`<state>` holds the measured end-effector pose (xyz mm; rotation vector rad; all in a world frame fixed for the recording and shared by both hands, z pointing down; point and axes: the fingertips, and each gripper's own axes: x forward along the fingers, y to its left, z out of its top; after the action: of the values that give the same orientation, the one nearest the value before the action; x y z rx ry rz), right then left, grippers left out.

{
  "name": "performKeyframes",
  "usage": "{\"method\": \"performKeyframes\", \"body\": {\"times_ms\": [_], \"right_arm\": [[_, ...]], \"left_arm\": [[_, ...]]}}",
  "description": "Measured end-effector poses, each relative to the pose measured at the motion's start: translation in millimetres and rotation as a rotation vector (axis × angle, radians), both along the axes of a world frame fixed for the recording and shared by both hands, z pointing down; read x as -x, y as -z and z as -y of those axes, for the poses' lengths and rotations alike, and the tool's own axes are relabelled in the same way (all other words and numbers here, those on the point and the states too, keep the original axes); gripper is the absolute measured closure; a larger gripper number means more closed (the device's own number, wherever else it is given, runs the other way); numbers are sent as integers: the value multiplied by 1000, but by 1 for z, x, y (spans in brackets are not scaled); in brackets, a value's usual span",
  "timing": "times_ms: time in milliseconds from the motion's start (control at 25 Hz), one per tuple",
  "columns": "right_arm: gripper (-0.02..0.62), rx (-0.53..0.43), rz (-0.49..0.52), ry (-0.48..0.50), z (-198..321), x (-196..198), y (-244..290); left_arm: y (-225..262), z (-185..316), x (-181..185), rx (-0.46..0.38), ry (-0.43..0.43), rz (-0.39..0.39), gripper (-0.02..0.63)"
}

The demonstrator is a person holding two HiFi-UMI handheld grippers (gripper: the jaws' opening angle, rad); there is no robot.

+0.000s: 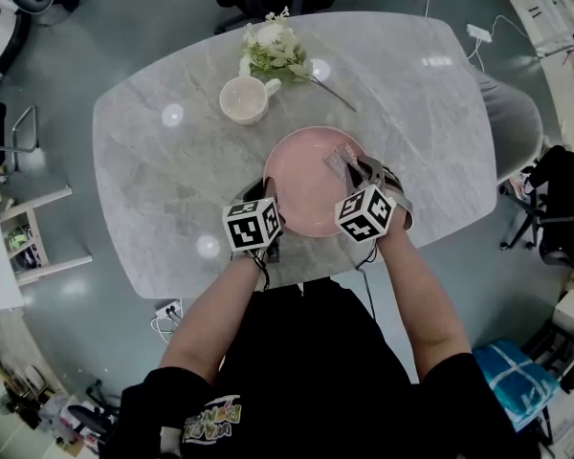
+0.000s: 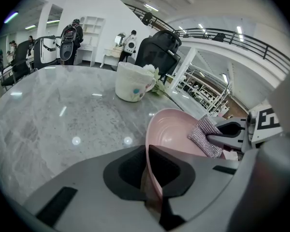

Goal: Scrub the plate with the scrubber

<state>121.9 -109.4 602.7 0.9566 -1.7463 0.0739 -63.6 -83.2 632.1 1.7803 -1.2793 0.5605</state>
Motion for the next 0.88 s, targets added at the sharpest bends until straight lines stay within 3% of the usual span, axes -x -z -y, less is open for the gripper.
{"method": "performKeyframes", "body": {"times_ms": [240,400,640,880], "right_arm": [[517,-28,-67,22,14,-10,0],[517,-64,-29,-46,27,-17,9],[518,-57,202,-203,22,-10,30],[518,57,466,-269,-15,37,41]], "left_arm": [[0,0,0,-1,-1,2,574],[-1,0,-1,1,-1,3,574],[0,0,-1,2,9,2,574],[0,0,-1,0,19,4,574]]}}
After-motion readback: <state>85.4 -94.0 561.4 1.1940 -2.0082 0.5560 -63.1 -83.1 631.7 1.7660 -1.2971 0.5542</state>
